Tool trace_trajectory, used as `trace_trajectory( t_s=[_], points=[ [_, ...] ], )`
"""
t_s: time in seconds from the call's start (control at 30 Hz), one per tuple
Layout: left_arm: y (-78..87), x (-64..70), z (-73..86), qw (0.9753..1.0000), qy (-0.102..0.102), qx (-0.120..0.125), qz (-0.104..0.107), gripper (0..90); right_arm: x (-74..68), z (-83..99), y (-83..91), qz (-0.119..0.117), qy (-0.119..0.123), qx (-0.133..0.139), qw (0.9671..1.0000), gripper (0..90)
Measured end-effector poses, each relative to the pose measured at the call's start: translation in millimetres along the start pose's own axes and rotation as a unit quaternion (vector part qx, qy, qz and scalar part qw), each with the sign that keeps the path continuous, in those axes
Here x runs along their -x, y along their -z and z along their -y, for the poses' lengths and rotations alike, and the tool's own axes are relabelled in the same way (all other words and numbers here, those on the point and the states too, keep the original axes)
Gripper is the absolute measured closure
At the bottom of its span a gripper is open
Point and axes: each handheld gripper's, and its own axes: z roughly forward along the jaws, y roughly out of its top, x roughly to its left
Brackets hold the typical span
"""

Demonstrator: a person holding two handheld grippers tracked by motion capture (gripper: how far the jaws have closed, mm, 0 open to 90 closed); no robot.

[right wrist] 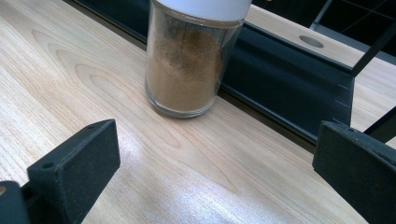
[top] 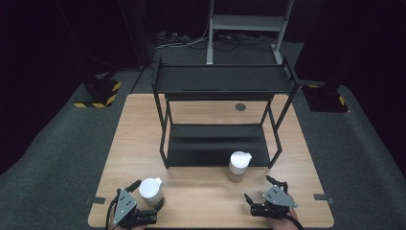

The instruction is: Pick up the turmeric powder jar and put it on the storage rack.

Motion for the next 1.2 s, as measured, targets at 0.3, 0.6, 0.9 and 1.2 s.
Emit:
trace_trajectory(
  t_s=[0.3, 0.6, 0.9, 1.2],
  points=[
    [-0.5, -2.8, 8.0, 1.0, 0.005, 0.003, 0.005, 10.2, 0.2, 0.4, 0.2, 0.0, -0.002, 0.001, 1.0, 0.0],
    [-3.0, -5.6, 11.6, 0.9997, 0.018, 0.005, 0.014, 19.9, 0.0, 0.6, 0.3, 0.0, -0.001, 0.002, 1.0, 0.0],
    [-1.0, -8.3, 14.0, 0.9998, 0.012, 0.01, 0.016, 30.1, 0.3, 0.7, 0.4, 0.0, -0.002, 0.002, 1.0, 0.0],
    [-1.2, -8.9, 12.6, 0.9998, 0.01, 0.008, 0.016, 30.4, 0.6, 0.6, 0.3, -0.001, -0.002, 0.002, 1.0, 0.0]
  ],
)
